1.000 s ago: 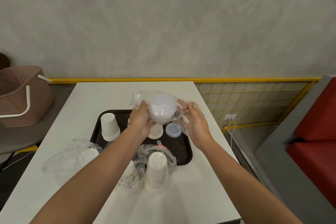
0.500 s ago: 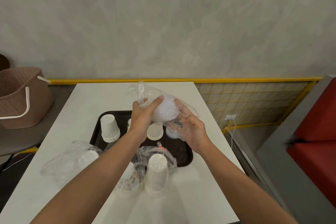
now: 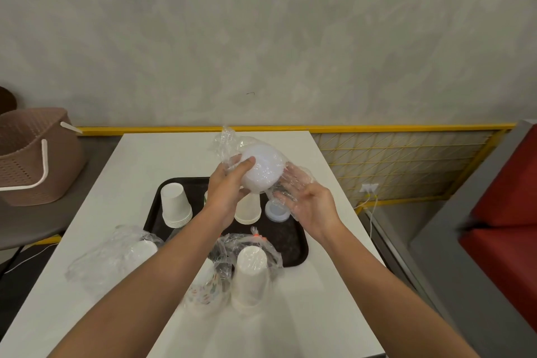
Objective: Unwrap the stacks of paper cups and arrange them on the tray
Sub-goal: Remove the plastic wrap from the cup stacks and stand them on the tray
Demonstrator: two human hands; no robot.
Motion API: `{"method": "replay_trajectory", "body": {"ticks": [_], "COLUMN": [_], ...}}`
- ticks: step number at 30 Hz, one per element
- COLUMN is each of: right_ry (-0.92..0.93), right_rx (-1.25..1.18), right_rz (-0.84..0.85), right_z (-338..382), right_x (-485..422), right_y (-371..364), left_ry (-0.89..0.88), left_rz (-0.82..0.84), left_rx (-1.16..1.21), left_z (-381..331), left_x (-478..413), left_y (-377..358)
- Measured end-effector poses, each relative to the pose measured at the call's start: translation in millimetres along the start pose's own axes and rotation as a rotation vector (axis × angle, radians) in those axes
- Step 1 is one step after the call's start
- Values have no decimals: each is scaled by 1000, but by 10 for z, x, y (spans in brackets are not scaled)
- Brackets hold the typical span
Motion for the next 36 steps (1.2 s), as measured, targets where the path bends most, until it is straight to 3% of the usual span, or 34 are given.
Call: {"method": "replay_trajectory", "body": {"ticks": [8, 13, 18, 24, 36], "right_ry": [-45, -79, -102, -69, -214], "right_rx": [180, 233, 130, 175, 110], "right_rz": [-17, -22, -59, -160, -80], "right_z": [-26, -88, -139, -86, -41], "right_x": [-56, -17, -47, -8, 114], "right_y": [-72, -150, -26, -32, -264], "left_ry": [-49, -127, -217, -236, -195], "left_rz": [23, -79, -173, -142, -54], "left_rx": [-29, -120, -177, -163, -159], "left_z": [3, -6, -58, -21, 46], "left_x": [34, 26, 13, 58, 97], "left_y": [63, 90, 113, 91, 38]}}
Point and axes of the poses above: each hand's wrist, its own x-axis away from the middle knuckle, its own y-axis out of the back of the hand, z = x × y, the point moved 4 cm from there along -x, towards the middle knuckle, and after that the axes turned 6 degrees about -z, right-handed, at the moved point
